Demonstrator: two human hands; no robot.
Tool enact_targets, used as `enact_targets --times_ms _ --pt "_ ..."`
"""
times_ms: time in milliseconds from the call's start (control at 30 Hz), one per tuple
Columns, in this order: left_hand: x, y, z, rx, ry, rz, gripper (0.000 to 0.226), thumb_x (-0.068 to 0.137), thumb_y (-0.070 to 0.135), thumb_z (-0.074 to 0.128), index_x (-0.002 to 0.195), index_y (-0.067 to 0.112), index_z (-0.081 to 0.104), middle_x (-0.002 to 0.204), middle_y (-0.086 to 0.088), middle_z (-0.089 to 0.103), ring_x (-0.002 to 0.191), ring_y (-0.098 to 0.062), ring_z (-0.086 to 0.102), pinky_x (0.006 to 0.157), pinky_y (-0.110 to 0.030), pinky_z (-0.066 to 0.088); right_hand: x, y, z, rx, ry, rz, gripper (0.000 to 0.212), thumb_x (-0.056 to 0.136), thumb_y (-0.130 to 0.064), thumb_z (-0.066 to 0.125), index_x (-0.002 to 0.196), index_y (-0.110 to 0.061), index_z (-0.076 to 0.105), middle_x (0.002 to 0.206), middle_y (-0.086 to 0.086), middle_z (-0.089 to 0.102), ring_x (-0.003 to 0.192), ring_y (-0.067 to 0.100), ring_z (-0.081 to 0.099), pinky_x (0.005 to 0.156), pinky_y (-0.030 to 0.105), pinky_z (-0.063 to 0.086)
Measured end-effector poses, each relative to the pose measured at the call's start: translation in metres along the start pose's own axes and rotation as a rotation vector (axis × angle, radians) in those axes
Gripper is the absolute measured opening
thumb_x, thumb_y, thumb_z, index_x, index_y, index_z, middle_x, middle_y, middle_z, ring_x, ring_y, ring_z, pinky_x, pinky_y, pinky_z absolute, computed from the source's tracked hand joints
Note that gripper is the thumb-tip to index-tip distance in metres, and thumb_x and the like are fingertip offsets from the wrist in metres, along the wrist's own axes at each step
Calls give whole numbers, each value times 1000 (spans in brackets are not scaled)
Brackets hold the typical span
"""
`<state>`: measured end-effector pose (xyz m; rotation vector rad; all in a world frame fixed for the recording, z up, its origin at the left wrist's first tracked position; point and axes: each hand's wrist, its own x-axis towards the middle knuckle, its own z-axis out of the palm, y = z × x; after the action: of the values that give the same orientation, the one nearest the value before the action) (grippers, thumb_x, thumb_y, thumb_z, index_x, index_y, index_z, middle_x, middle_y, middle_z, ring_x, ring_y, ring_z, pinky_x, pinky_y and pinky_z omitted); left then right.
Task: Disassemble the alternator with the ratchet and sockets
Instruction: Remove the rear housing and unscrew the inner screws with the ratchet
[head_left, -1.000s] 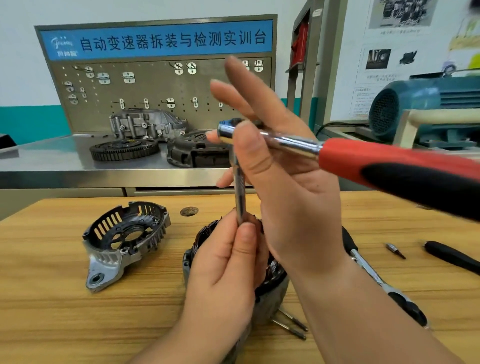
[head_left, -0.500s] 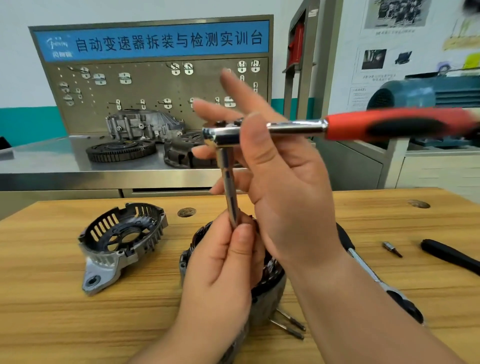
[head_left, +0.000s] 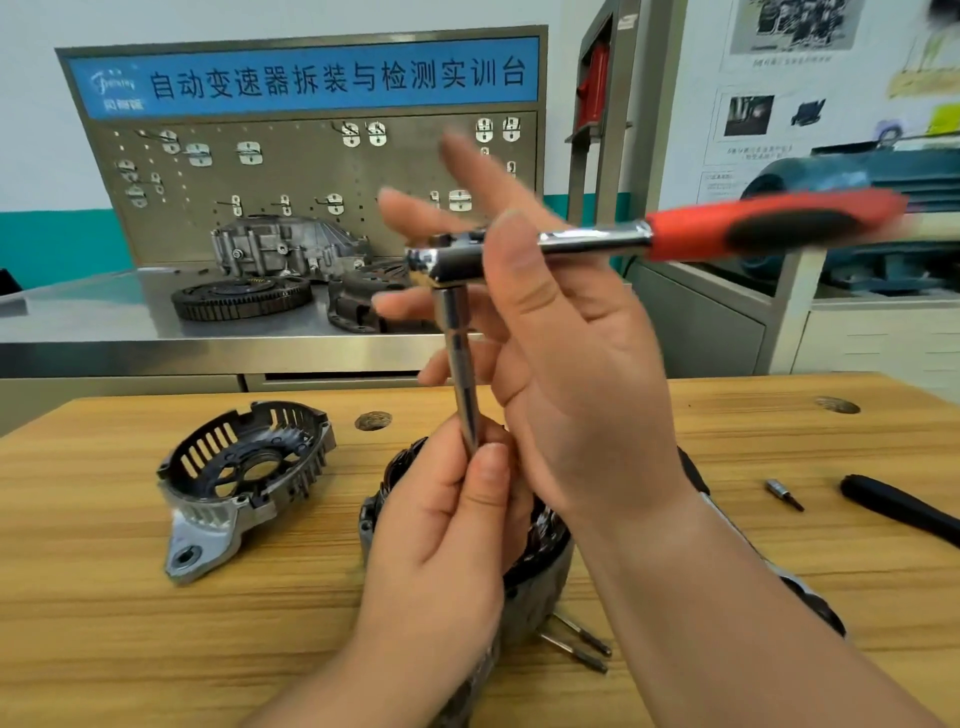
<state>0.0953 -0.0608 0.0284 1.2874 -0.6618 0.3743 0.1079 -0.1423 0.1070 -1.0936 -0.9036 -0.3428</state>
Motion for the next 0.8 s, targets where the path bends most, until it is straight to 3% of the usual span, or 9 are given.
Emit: enact_targets --times_ms 67,133,267,400,500,600,667,700,800 --pt "1 -1 -1 75 4 3 25 87 40 45 73 21 52 49 13 40 43 -7 31 42 -24 23 0 -4 1 -150 22 -69 19 90 -19 53 105 -16 64 105 16 70 74 25 70 58 34 54" --pt "1 0 0 94 12 17 25 88 40 45 69 25 52 48 13 40 43 -6 31 43 -23 23 0 -4 2 -176 33 -50 21 89 -18 53 104 -7 62 98 15 70 65 18 69 56 29 53" --pt "-1 2 1 -58 -22 -7 21 87 38 48 81 22 61 53 8 41 44 -7 32 40 -23 23 0 -3 4 -14 -48 -11 26 96 -30 37 117 -30 53 126 0 62 62 18 68 50 27 49" --pt "-2 3 0 -7 -46 20 28 89 48 51 88 22 62 55 4 42 45 -13 33 40 -29 24 -1 1 2 58 -30 132 38 94 -45 29 118 -27 53 114 9 69 60 20 67 50 27 48" --pt "-1 1 -1 82 -15 54 28 92 39 41 83 18 55 52 6 43 43 -15 33 39 -32 25 4 -1 4 -100 -8 28 28 97 -36 38 120 -29 51 118 9 68 73 18 70 50 26 50" --pt "-1 -1 -1 195 27 63 25 89 44 42 78 24 53 53 11 46 45 -6 37 40 -27 29 18 -2 4 -550 -74 71 74 89 -68 38 131 -8 51 131 17 60 107 33 64 58 19 52" --pt "-1 -1 0 204 73 43 19 86 46 45 79 34 58 53 12 49 47 1 40 42 -18 32 10 0 0 -327 -68 -32 42 98 -21 48 133 3 48 121 15 66 101 38 66 71 28 54" --pt "-1 0 2 154 61 48 19 87 43 46 78 33 59 53 10 48 46 1 38 42 -16 31 4 0 0 -246 -50 -85 38 97 -4 45 135 5 45 110 10 70 87 31 71 66 26 54" --pt "-2 2 4 -11 -17 64 24 90 44 52 81 22 58 56 9 45 47 -6 38 41 -19 30 -1 0 -1 -18 -55 -20 45 101 -26 33 140 -6 42 119 7 66 64 18 68 49 28 50"
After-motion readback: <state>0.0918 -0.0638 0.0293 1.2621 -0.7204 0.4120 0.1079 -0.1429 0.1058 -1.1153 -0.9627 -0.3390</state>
